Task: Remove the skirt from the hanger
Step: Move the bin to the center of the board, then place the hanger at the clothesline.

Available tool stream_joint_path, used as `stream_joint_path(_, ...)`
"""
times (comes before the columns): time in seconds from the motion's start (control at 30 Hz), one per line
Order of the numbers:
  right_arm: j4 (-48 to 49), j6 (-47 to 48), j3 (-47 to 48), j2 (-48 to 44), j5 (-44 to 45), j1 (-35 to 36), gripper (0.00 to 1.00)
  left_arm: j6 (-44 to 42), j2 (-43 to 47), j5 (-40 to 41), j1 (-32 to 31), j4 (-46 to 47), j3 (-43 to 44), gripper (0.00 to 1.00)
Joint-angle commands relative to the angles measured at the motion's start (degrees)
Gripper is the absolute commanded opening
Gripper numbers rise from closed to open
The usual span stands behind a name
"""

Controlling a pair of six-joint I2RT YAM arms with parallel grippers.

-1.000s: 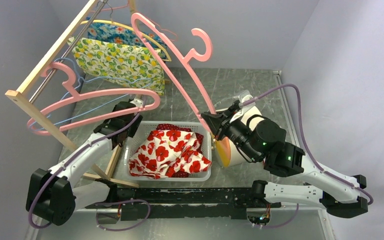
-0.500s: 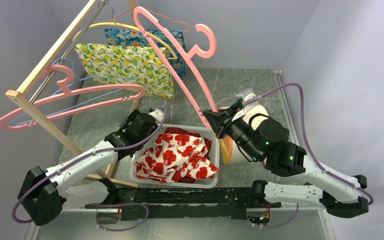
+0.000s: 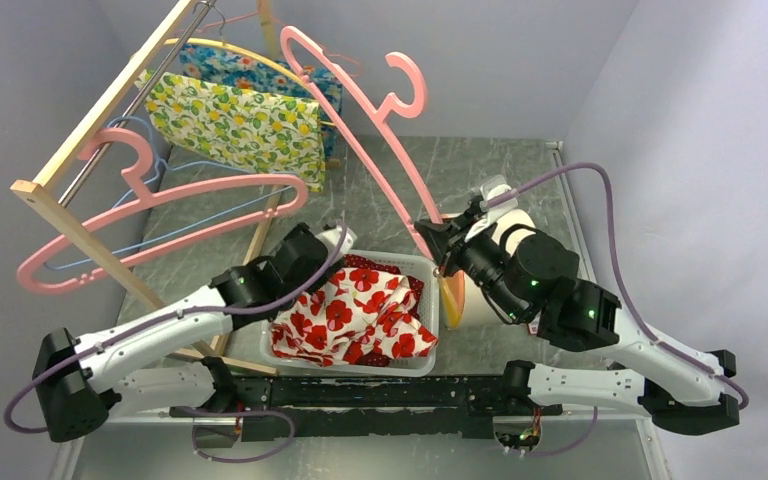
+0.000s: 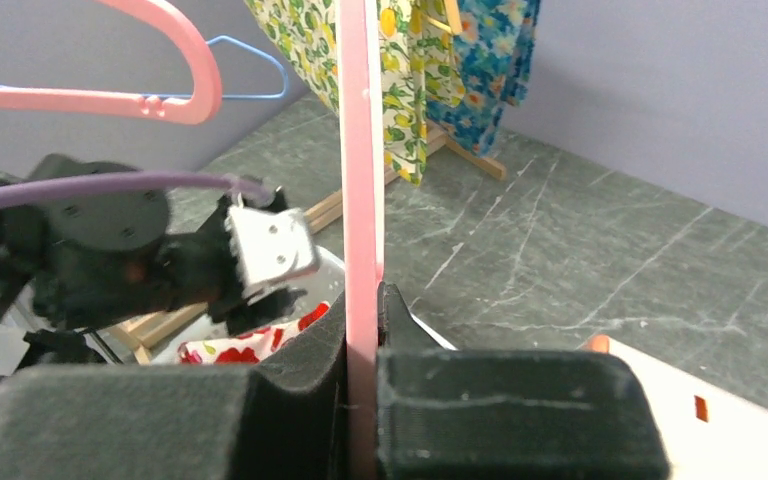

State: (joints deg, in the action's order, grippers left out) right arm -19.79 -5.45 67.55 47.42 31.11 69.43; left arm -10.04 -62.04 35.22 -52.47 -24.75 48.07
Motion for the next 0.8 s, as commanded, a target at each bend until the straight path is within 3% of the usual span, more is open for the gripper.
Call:
stream_joint_path(0.0, -6.00, 4.00, 5.48, -0.80, 0.53, -0.03, 0.00, 4.87, 3.78, -7.42, -10.08, 1.22, 1.01, 0.69)
stream_joint_path(0.17, -15.10, 6.31, 8.39, 1.08, 0.65, -0.07, 0.00, 10.85, 3.35, -11.41, -20.85, 0.35, 1.82, 0.70)
stream_joint_path(0.33, -17.81, 4.68, 8.97, 2.53, -14.24, -0.08, 0.00, 17.73, -2.42, -9.15, -31.54, -4.61, 5.16, 0.71)
stream_joint_path(0.43, -17.82, 4.60, 8.51, 4.15, -14.43, -0.08, 0.00, 19.45, -2.54, -5.72, -36.26, -4.78, 4.00, 0.72)
stream_joint_path(0.63, -17.64, 7.23, 11.69, 11.69, -14.16, -0.13, 0.00, 20.50, 6.15, -1.11, -37.74, -3.62, 0.96, 0.76)
stream_joint_path(0.77, -15.10, 10.43, 14.61, 16.57, -17.73, -0.15, 0.00, 20.77, 9.78, 2.32, -37.71, -4.04, 0.69, 0.84)
